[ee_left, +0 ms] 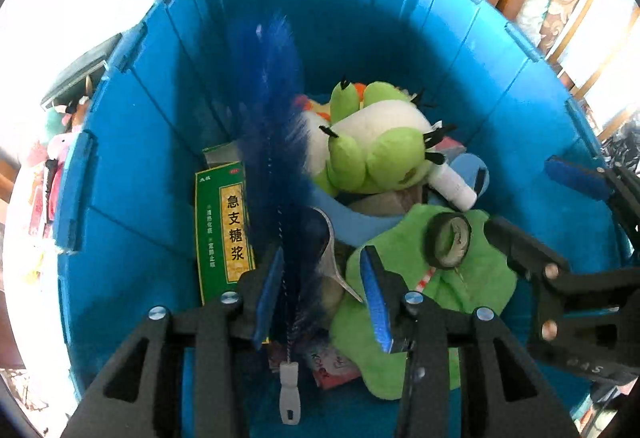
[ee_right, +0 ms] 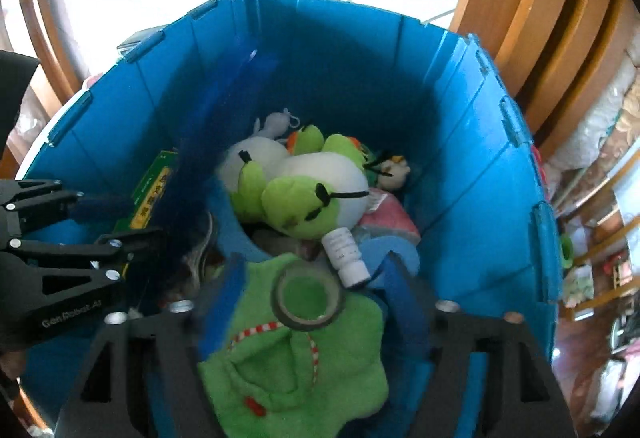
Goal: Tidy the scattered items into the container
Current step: 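Open both tools to drop the brush and tape roll into the crate, then withdraw both tools from the crate back toward the item pile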
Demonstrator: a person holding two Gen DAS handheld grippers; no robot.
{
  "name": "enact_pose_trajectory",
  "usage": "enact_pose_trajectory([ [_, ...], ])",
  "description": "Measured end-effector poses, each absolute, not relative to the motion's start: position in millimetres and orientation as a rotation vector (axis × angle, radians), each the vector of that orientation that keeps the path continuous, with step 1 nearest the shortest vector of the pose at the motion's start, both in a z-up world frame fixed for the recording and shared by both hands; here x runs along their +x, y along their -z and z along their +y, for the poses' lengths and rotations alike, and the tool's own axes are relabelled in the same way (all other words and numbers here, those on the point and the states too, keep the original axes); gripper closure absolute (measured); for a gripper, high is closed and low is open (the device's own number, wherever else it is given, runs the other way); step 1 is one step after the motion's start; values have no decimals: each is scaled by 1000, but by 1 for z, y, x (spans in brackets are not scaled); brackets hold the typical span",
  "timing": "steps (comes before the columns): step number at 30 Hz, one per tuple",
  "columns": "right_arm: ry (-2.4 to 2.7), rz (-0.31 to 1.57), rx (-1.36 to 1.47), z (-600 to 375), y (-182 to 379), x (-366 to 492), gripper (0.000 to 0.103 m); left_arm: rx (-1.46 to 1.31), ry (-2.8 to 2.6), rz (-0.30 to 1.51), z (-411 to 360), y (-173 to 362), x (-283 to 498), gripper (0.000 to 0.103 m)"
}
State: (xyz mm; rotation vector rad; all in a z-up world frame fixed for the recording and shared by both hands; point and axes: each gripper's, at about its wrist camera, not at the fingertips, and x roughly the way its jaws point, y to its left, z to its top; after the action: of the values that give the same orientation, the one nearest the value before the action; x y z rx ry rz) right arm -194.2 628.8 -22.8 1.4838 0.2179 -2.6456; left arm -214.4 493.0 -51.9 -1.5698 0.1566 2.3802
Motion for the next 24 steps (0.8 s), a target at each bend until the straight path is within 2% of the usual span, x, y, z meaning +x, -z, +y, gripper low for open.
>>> enact_pose_trajectory([
  [7, 2687, 220, 1397, 638, 8, -161, 0, -1411, -2434, 108, 491, 23, -197, 61],
  [9, 2699, 180, 1362, 642, 4, -146, 0, -1358, -2470, 114, 488, 14, -187, 49],
  [11, 2711, 147, 1336, 645, 3, -133, 0, -1278, -2529, 124, 484, 4, -172, 44],
  [14, 2748, 104, 1273, 646, 0, -111, 0, -1163, -2616, 127, 477, -5, -150, 44],
  [19, 2808, -103, 1153, 651, 3, -84, 0, -1052, -2718, 61, 452, -13, -113, 40],
  [24, 2833, -212, 1054, 638, 8, -71, 0, -968, -2849, 73, 425, -20, -88, 38],
])
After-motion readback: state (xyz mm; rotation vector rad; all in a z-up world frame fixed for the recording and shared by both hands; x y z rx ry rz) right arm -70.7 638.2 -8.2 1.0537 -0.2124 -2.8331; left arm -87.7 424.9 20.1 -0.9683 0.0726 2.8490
